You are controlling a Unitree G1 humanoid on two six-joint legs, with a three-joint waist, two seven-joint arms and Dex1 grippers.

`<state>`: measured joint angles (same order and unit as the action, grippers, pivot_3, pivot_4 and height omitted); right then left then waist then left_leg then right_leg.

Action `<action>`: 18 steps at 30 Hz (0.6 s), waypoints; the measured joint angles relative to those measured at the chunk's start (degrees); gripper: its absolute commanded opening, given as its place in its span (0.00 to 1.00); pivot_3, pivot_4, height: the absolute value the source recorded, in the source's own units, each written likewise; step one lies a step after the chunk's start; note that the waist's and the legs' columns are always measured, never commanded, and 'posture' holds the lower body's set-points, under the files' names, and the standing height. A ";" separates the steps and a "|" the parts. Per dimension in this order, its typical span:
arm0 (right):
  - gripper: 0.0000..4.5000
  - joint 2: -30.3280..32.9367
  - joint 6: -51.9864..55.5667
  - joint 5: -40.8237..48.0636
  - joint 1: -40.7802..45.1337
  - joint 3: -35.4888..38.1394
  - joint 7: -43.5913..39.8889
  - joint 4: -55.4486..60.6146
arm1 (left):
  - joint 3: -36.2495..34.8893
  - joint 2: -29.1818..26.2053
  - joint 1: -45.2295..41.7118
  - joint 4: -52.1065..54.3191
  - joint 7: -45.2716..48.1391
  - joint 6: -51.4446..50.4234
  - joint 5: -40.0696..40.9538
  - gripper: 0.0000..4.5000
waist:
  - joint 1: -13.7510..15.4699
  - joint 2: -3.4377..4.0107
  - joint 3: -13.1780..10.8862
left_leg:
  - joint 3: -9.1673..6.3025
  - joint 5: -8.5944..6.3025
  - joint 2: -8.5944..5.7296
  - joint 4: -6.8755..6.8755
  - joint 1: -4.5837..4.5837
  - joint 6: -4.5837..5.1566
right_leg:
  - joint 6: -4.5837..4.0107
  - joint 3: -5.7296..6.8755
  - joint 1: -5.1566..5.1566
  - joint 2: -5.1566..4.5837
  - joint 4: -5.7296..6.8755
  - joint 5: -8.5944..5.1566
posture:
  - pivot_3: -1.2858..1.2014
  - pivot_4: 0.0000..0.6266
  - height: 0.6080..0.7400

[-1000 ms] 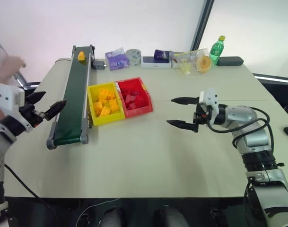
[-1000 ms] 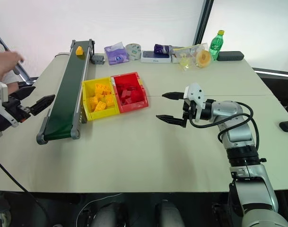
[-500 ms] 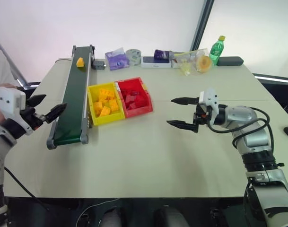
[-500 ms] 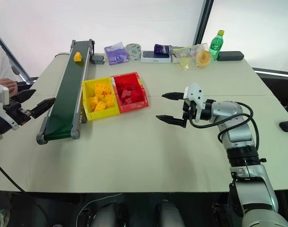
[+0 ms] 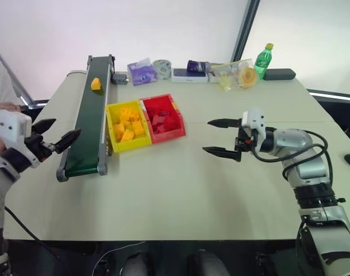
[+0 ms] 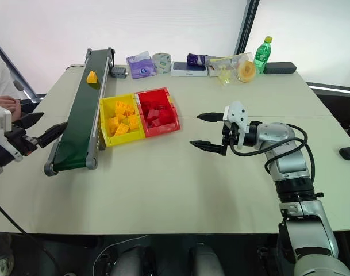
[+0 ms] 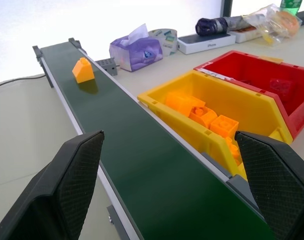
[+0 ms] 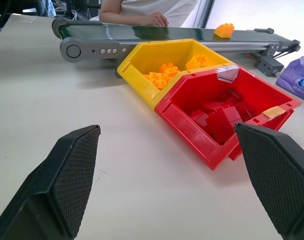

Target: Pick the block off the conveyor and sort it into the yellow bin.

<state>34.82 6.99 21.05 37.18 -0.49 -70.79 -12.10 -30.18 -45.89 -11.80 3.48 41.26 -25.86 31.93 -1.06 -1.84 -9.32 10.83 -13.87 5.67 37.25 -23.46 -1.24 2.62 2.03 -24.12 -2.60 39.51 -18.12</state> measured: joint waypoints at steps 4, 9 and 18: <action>1.00 0.00 -0.01 -0.03 0.02 0.00 -0.22 -0.04 | 0.00 0.04 0.14 0.08 -0.02 0.18 0.27 0.99 | 0.01 0.00 0.00 | 0.00 0.00 0.00 0.00 0.00 0.00 | 0.00 0.00 0.00 0.00 0.00 0.00 | 0.52 0.24 1.00; 1.00 0.00 -0.02 -0.05 0.03 0.00 -0.45 -0.05 | -0.01 0.19 0.27 1.07 -0.25 -0.02 1.23 0.99 | -0.01 0.00 0.00 | 0.00 0.00 0.00 0.00 0.00 0.00 | 0.00 0.00 0.00 -0.01 0.00 0.00 | 0.52 0.24 1.00; 1.00 0.00 -0.01 -0.04 0.03 0.00 -0.48 -0.05 | -0.06 0.28 0.52 1.39 -0.85 -1.33 2.51 0.99 | -0.01 0.00 0.00 | 0.00 0.00 0.00 0.00 0.00 0.00 | 0.00 0.00 0.00 0.00 0.00 0.00 | 0.52 0.24 1.00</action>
<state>34.81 6.98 21.01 37.21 -0.49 -71.27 -12.15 -30.24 -45.61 -11.29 4.86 40.40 -27.19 34.44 -1.06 -1.84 -9.32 10.82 -13.87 5.67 37.25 -23.46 -1.24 2.62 2.03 -24.12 -2.60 39.51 -18.12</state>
